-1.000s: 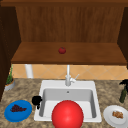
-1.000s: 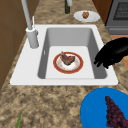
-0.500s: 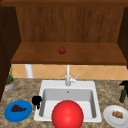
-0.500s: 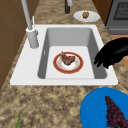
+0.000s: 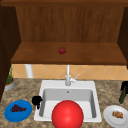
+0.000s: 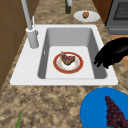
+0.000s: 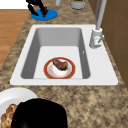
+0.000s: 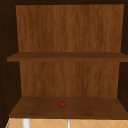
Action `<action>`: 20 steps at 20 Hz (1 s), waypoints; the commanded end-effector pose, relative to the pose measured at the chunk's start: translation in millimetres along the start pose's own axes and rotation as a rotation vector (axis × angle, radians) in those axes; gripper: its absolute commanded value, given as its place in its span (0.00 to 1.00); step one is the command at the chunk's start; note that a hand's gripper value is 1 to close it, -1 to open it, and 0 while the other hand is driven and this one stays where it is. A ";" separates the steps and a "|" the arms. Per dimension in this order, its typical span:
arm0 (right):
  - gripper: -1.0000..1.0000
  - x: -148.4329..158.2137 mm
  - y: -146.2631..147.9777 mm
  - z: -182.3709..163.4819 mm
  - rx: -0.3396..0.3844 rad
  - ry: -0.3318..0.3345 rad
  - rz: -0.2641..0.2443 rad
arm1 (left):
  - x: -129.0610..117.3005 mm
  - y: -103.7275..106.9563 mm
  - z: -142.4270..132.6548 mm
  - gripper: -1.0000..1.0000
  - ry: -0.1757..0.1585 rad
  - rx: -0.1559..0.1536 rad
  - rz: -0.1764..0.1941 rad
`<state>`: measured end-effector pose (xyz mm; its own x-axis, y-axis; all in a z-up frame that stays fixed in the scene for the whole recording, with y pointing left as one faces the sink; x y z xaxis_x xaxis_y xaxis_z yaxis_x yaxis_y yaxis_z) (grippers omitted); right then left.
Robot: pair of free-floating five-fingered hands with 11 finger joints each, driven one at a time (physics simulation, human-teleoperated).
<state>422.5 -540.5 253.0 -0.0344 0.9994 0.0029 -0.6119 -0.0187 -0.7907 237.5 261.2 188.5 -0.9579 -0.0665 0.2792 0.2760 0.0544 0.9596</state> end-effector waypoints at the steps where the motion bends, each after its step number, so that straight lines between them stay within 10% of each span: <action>1: 1.00 0.2 2.7 3.5 -0.001 0.000 0.000 | 0.0 0.0 0.0 0.50 0.000 0.000 0.000; 20: 1.00 57.6 -33.5 73.4 -0.068 0.056 0.021 | 0.0 0.0 0.0 0.50 0.000 0.000 0.000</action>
<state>396.2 -502.7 316.0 -0.0023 0.9988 -0.0493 -0.5759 -0.0416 -0.8165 237.5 261.2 188.5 -0.9579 -0.0665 0.2792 0.2760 0.0544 0.9596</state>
